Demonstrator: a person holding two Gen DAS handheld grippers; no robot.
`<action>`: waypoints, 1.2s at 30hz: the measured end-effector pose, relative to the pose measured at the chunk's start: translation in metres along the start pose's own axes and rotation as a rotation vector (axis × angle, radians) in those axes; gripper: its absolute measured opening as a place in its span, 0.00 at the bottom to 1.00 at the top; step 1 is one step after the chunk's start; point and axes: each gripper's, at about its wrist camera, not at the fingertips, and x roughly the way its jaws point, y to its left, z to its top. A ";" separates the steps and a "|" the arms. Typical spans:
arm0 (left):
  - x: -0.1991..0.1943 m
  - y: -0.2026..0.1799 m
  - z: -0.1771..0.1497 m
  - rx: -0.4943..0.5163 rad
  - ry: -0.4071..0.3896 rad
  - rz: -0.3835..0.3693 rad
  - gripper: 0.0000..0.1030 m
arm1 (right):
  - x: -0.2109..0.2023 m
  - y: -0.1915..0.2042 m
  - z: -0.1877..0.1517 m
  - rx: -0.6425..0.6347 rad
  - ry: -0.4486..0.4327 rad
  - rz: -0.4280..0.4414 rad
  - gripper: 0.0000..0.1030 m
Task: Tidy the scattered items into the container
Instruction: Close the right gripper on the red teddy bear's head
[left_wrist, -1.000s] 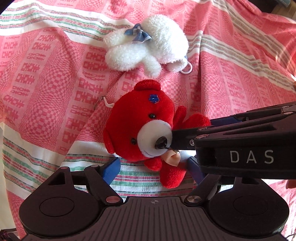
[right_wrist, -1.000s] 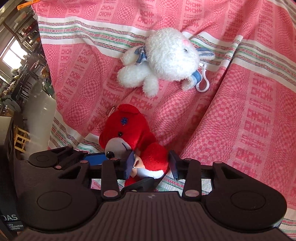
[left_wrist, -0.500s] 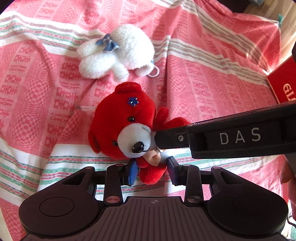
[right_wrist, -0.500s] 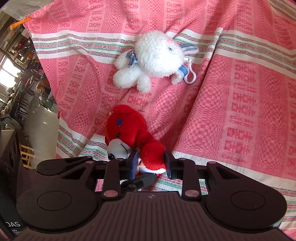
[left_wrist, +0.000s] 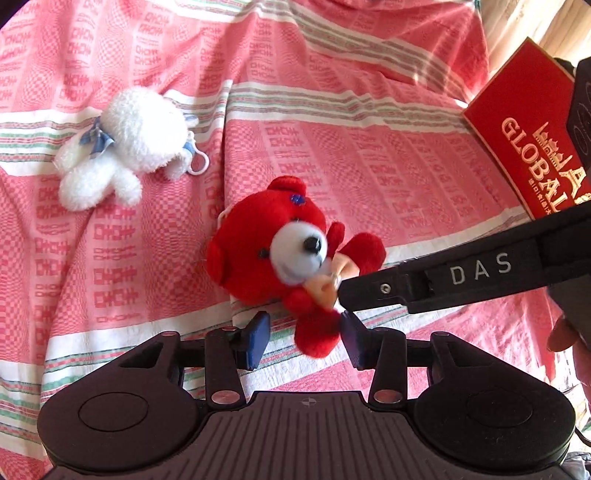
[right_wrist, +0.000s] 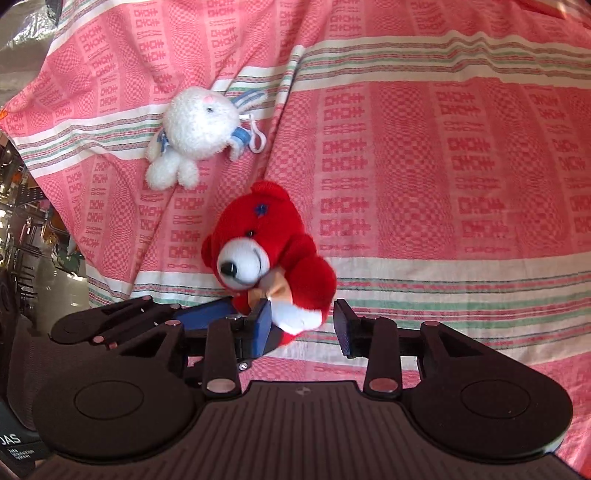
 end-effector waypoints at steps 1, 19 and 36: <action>0.001 0.001 -0.001 -0.003 -0.003 -0.002 0.61 | -0.001 -0.004 -0.003 0.004 -0.002 -0.016 0.45; 0.019 0.009 0.001 -0.034 0.043 -0.024 0.45 | -0.015 -0.015 0.020 -0.015 -0.137 0.047 0.45; 0.018 0.005 0.003 -0.050 0.042 -0.014 0.50 | 0.047 0.010 0.048 -0.123 -0.002 0.167 0.67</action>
